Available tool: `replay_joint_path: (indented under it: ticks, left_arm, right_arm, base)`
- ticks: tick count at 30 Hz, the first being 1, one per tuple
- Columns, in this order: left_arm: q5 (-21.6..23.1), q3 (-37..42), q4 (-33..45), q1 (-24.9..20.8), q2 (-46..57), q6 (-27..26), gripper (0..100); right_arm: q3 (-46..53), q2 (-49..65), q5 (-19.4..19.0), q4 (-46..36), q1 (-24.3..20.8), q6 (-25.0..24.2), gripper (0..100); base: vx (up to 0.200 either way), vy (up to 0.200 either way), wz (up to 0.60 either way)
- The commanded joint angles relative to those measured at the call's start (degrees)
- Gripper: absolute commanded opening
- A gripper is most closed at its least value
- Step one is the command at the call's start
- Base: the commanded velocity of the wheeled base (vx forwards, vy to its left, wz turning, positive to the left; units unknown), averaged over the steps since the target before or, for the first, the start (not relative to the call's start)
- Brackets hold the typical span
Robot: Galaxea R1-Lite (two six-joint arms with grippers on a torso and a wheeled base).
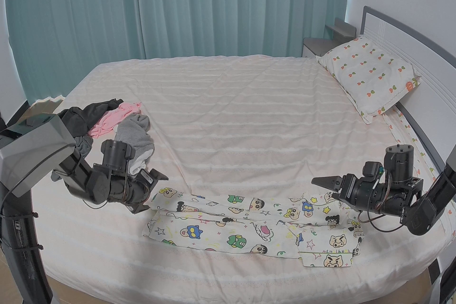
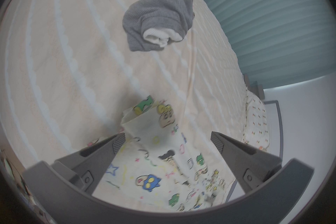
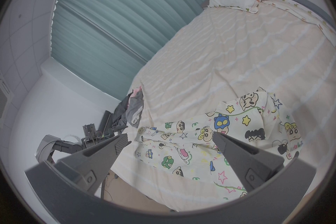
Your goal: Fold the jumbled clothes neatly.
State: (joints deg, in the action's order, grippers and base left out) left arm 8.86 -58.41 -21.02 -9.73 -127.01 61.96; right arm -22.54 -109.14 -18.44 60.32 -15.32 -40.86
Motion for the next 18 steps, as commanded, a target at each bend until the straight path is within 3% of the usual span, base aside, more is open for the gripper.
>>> replay_joint_path:
  ticks: [1, 7, 9, 12, 18]
  left_arm:
    - [-3.76, -9.18, 6.60, -2.23, -1.83, 2.63, 100]
    - [-4.29, -12.43, 14.95, -3.72, -2.98, 2.55, 100]
    - [-6.58, -13.40, 16.97, -4.25, -4.38, 0.61, 100]
    - [-10.01, -14.10, 17.50, -4.51, -6.23, -2.55, 100]
    - [-10.88, -16.39, 17.33, -3.98, -7.81, -6.07, 100]
  right_arm:
    - [6.28, -2.22, -1.68, 5.07, 1.52, -1.32, 100]
    - [6.46, -2.30, -1.68, 5.07, 1.44, -1.24, 100]
    - [6.63, -2.39, -1.68, 5.07, 1.44, -1.24, 100]
    - [6.90, -2.48, -1.68, 5.07, 1.17, -1.15, 100]
    - [7.25, -2.83, -1.68, 5.07, 0.82, -1.06, 100]
  base:
    - [0.000, 0.000, 0.00]
    - [0.000, 0.000, 0.00]
    - [0.000, 0.000, 0.00]
    - [0.000, 0.000, 0.00]
    - [0.000, 0.000, 0.00]
